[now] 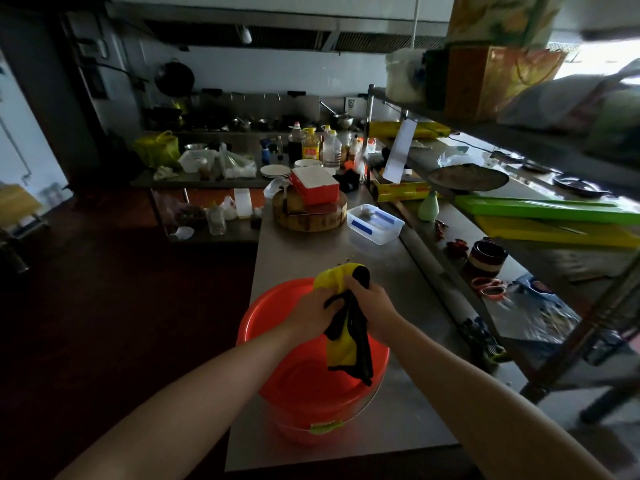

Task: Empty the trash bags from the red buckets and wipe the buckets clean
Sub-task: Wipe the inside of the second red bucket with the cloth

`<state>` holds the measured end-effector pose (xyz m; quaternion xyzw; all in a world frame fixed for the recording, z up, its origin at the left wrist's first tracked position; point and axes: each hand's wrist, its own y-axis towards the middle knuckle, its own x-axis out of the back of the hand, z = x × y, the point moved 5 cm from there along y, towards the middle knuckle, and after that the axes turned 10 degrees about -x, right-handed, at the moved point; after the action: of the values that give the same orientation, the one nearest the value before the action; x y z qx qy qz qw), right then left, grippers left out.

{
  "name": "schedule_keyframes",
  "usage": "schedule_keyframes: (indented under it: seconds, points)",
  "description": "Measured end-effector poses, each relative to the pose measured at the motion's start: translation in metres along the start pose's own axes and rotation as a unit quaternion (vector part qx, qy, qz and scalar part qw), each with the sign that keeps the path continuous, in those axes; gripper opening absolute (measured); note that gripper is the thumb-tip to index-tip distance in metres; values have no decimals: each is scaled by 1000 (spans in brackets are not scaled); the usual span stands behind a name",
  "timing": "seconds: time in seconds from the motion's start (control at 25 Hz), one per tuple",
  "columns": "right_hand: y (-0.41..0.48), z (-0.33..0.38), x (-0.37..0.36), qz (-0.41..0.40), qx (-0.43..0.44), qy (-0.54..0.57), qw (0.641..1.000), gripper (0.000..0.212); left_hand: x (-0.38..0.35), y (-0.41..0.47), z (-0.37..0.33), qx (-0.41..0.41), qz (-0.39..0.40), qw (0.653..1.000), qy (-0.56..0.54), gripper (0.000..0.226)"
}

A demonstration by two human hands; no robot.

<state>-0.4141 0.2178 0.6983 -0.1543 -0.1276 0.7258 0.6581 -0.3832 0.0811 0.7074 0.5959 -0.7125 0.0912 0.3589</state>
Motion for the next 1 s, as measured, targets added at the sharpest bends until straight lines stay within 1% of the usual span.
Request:
schedule_keyframes:
  seconds: [0.08, 0.12, 0.2, 0.24, 0.36, 0.48, 0.56, 0.68, 0.8, 0.88, 1.0]
  points:
    - [8, 1, 9, -33, -5, -1, 999, 19, -10, -2, 3, -49, 76, 992, 85, 24]
    - [8, 4, 12, -31, -2, -4, 999, 18, -14, -5, 7, -59, 105, 986, 117, 26]
    - [8, 15, 24, -34, 1, -5, 999, 15, -14, -13, 11, -65, 135, 978, 147, 33]
    - [5, 21, 31, -49, -1, -15, 999, 17, -14, -19, 10, -63, 143, 975, 161, 38]
    - [2, 35, 47, -57, 9, -67, 996, 22, -13, -38, 4, -21, 136, 965, 225, 47]
    - [-11, 49, 63, -41, 38, -86, 995, 17, -13, -56, -8, 38, 105, 966, 234, 48]
    - [-23, 61, 75, -27, 76, -114, 990, 16, -19, -71, -14, 72, 96, 963, 241, 47]
    - [-45, 74, 91, -8, 137, -189, 972, 22, -35, -95, -18, 112, 105, 954, 258, 47]
    - [-71, 78, 102, -39, 152, -263, 952, 31, -45, -115, -15, 133, 134, 944, 269, 47]
    - [-91, 78, 102, -67, 174, -317, 930, 30, -46, -127, -11, 138, 140, 942, 271, 46]
    - [-114, 57, 86, -100, 201, -414, 882, 31, -43, -146, -5, 137, 155, 936, 286, 45]
